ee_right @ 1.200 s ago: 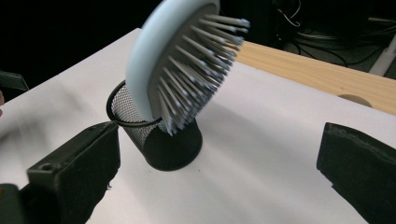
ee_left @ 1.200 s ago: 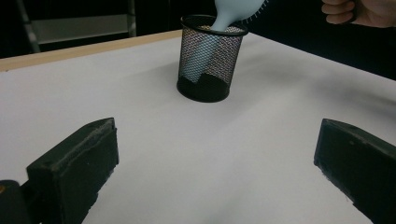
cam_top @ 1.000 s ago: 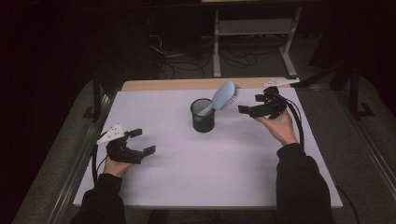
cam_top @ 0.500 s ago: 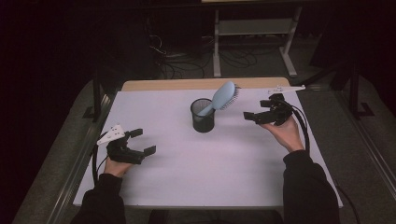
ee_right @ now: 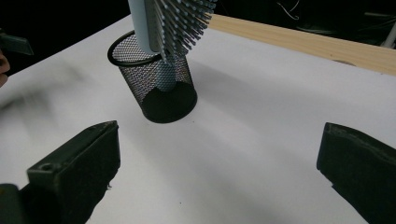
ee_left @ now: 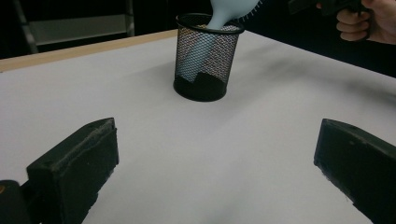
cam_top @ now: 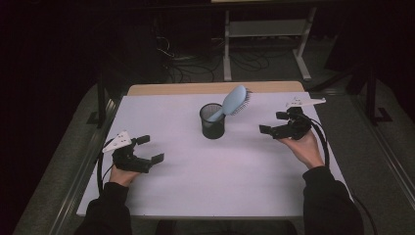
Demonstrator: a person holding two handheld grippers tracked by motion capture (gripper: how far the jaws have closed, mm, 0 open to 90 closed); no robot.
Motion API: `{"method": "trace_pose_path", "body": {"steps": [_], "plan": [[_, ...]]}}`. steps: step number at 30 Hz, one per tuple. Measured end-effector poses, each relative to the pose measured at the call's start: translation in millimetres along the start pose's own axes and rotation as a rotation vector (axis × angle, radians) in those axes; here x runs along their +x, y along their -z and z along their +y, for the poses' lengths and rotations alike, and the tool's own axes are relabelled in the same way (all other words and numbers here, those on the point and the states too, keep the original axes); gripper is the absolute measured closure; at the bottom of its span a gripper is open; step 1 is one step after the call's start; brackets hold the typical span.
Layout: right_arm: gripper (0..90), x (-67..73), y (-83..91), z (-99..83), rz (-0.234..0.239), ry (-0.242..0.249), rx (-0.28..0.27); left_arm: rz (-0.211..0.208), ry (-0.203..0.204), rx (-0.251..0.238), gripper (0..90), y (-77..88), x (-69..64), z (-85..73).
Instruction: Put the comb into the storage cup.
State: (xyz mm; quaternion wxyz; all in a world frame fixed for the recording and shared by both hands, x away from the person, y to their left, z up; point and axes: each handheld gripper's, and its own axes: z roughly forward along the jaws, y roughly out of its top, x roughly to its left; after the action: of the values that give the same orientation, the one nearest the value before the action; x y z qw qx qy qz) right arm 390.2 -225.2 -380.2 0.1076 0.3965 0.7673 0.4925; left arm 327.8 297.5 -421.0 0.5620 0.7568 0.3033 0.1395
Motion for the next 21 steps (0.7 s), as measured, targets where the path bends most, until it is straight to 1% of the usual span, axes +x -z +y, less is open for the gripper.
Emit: {"method": "trace_pose_path", "body": {"steps": [4, 10, 16, 21], "plan": [[0.0, 1.8, 3.9, -3.2, -0.003, 0.008, 0.004, 0.0, 0.008, -0.003, 0.0, 0.3, 0.3, -0.4], [0.0, 3.1, 9.5, -6.6, -0.021, 0.016, 0.007, -0.004, 0.016, -0.001, 0.0, -0.2, 1.4, -1.5], [0.0, 3.8, 14.6, -12.7, -0.02, 0.019, 0.009, -0.001, 0.026, 0.001, 0.0, 0.3, 2.9, -2.9], [0.0, 5.1, 20.2, -15.7, -0.024, 0.032, 0.008, 0.002, 0.032, 0.001, 0.0, 0.4, 3.9, -4.2]]}}
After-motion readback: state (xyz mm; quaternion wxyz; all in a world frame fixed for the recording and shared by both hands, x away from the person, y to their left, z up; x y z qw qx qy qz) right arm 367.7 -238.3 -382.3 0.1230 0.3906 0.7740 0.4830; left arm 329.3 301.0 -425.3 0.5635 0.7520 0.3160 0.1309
